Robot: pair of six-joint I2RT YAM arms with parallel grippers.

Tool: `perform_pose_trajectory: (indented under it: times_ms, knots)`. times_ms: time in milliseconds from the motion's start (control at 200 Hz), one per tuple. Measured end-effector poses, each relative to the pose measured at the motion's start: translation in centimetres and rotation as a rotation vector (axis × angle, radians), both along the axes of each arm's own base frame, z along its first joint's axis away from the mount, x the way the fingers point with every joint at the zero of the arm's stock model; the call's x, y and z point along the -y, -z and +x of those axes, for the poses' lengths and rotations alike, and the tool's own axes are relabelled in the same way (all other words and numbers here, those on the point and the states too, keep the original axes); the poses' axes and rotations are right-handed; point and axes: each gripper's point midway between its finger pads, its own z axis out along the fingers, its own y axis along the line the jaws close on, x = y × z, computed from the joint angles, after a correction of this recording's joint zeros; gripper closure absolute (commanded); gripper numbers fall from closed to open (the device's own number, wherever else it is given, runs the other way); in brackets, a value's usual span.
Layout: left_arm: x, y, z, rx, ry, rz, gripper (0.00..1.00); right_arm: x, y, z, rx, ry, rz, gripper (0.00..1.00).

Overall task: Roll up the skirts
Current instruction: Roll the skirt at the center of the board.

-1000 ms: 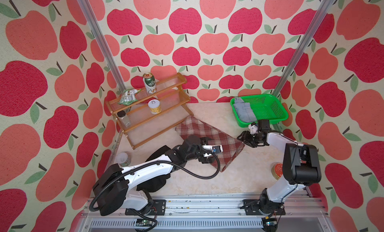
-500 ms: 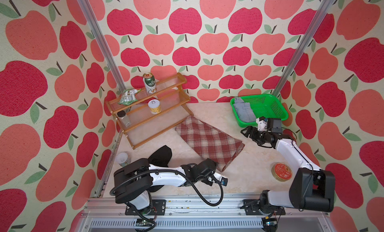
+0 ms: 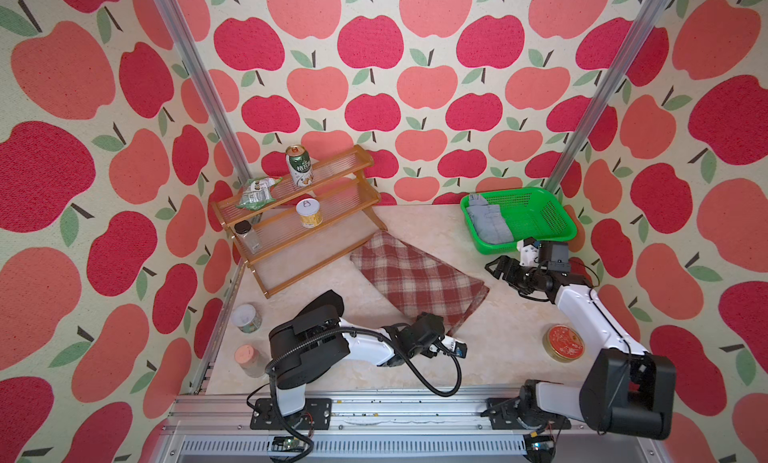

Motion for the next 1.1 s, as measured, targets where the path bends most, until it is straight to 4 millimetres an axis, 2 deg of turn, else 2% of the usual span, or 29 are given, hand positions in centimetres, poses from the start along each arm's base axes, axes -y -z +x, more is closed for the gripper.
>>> perform_pose_trajectory:
  times_ms: [75,220,260,465,615,690,775,880,1101]
  knots:
    - [0.2,0.5,-0.1,-0.006,0.001,0.000,0.67,0.0,0.1,-0.1,-0.003,0.001,0.000,0.16]
    - [0.9,1.4,-0.2,-0.032,-0.007,-0.004,0.96,0.0,0.6,-0.5,-0.016,0.001,0.000,0.16]
    - [1.2,1.4,-0.1,-0.041,-0.018,-0.014,1.00,0.1,0.7,-0.6,-0.017,0.002,0.000,0.16]
    - [1.9,0.7,-0.2,-0.199,-0.100,-0.136,1.00,0.2,0.2,-1.3,0.008,0.007,0.001,0.16]
    - [1.3,-2.2,1.6,-0.396,-0.250,-0.380,1.00,-0.2,-0.5,-2.1,0.040,-0.001,0.022,0.16]
    - [0.2,-3.7,3.2,-0.487,-0.354,-0.527,1.00,-0.5,-0.7,-2.4,0.048,-0.011,0.044,0.16]
    - [-1.4,-4.1,5.1,-0.576,-0.492,-0.656,1.00,-1.0,-0.8,-2.7,0.051,-0.030,0.070,0.16]
    - [-3.6,-3.6,6.5,-0.665,-0.665,-0.783,1.00,-1.6,-0.6,-3.0,0.046,-0.052,0.104,0.16]
    - [-8.1,-1.8,7.5,-0.772,-1.002,-0.982,1.00,-3.8,-0.2,-3.4,0.035,-0.129,0.138,0.23]
